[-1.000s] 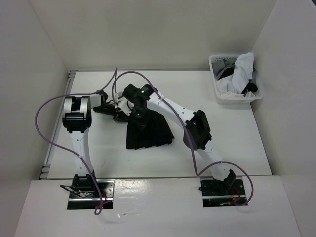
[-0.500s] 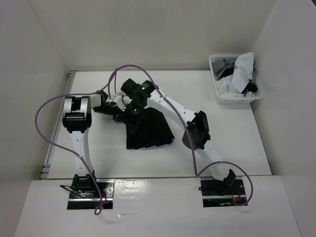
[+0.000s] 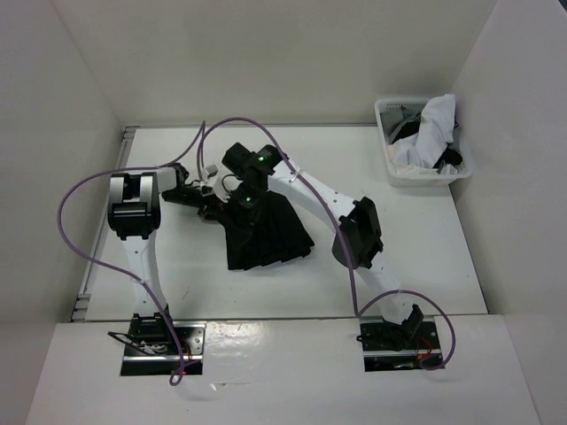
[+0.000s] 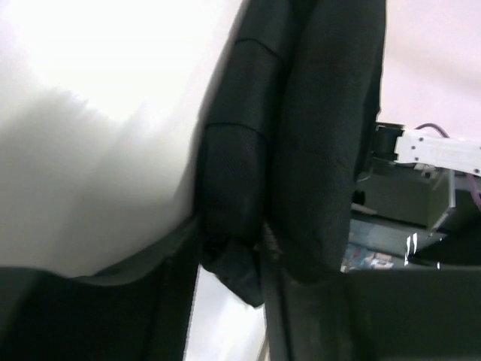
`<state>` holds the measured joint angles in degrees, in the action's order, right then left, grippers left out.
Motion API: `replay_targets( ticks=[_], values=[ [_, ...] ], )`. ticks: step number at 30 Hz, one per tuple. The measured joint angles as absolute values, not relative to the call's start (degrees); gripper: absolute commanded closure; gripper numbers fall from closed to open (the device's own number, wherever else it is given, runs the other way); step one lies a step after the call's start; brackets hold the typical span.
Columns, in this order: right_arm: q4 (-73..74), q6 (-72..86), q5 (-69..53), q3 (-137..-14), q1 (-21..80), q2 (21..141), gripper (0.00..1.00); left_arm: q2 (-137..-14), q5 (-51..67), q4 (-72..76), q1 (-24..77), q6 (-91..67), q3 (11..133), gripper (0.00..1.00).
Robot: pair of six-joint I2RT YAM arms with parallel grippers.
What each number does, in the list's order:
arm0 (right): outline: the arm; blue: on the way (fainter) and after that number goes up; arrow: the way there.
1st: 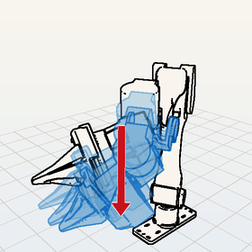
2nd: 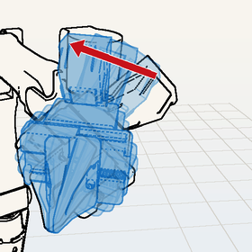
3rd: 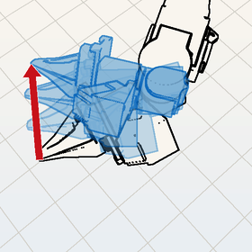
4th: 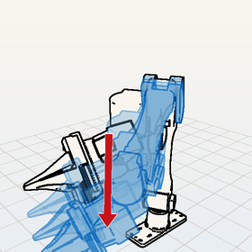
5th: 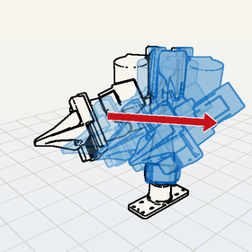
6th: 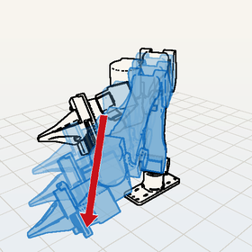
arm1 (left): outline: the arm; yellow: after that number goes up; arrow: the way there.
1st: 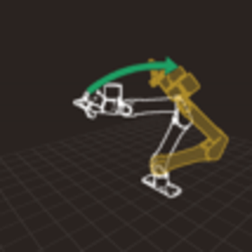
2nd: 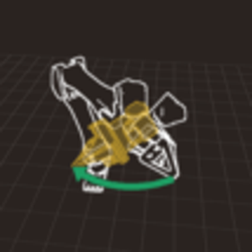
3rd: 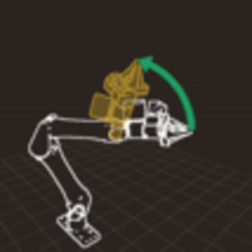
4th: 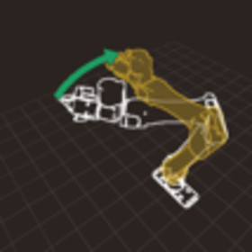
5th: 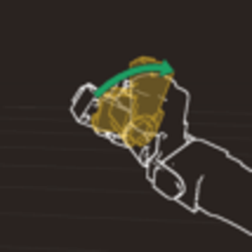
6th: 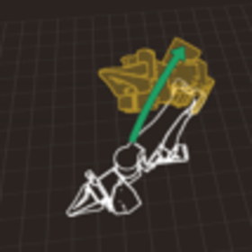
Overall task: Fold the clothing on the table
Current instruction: Fold the skirt
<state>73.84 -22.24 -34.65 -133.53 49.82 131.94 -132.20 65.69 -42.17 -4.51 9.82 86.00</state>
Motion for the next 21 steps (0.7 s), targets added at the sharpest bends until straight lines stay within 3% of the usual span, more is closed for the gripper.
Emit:
replay_targets(
  ticks=[13, 21],
  values=[
    [73.5, -24.6, -30.0, -120.5, 37.5, 121.6, 0.16, -123.9, 56.3, -52.1, -19.5, 20.7, 82.2, 0.27],
    [72.8, -25.0, -26.0, -113.3, 37.7, 118.5, 0.15, -121.8, 52.5, -52.5, -20.4, 23.7, 81.7, 0.25]
  ],
)
